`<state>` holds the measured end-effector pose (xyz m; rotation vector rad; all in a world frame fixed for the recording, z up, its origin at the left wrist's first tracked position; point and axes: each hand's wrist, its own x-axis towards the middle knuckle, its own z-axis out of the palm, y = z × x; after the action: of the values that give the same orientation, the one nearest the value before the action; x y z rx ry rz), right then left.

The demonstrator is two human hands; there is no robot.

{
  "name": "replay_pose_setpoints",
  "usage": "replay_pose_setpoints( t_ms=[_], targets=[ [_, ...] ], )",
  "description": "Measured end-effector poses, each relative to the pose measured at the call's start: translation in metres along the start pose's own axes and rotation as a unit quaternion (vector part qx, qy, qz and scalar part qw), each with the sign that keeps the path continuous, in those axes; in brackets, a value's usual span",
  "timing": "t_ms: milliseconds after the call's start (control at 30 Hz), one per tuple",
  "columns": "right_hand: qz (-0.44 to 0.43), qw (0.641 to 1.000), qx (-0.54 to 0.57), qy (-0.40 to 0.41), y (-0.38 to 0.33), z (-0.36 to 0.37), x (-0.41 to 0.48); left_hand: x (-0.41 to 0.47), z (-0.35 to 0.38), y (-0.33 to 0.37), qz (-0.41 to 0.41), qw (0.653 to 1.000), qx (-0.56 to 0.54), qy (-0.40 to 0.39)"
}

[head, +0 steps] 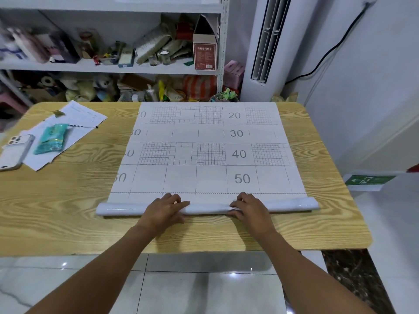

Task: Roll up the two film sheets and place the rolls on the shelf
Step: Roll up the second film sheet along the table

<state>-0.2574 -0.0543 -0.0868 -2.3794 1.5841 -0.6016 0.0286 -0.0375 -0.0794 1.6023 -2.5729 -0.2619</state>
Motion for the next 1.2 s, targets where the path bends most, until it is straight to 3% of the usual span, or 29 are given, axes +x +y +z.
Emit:
replay_pose_setpoints(
  t_ms=[233, 333, 533, 633, 833, 1067, 1200],
  targets=[
    [-0.011, 1.0, -0.015, -0.003, 0.005, 0.003, 0.007, 0.01, -0.01, 0.01, -0.092, 0.992, -0.077, -0.041],
    [-0.049, 0.996, -0.076, -0.023, 0.004, 0.002, 0.009, 0.009, -0.012, 0.011, -0.106, 0.991, -0.079, -0.038],
    [-0.052, 0.991, -0.115, -0.048, -0.005, 0.001, 0.004, 0.009, -0.018, 0.014, -0.056, 0.997, -0.046, -0.04],
    [-0.051, 0.99, -0.126, -0.038, -0.007, 0.003, 0.002, 0.006, -0.013, 0.008, -0.007, 1.0, -0.025, -0.005],
    [-0.078, 0.993, -0.09, -0.023, -0.001, 0.002, 0.009, 0.002, -0.006, 0.006, -0.049, 0.996, -0.065, -0.025],
    [-0.066, 0.991, -0.113, -0.038, -0.002, 0.007, 0.009, 0.008, -0.01, 0.005, 0.037, 0.998, 0.036, 0.019],
    [-0.069, 0.985, -0.156, -0.033, -0.009, 0.006, 0.009, 0.01, -0.007, 0.003, 0.032, 0.999, 0.027, 0.03]
  ],
)
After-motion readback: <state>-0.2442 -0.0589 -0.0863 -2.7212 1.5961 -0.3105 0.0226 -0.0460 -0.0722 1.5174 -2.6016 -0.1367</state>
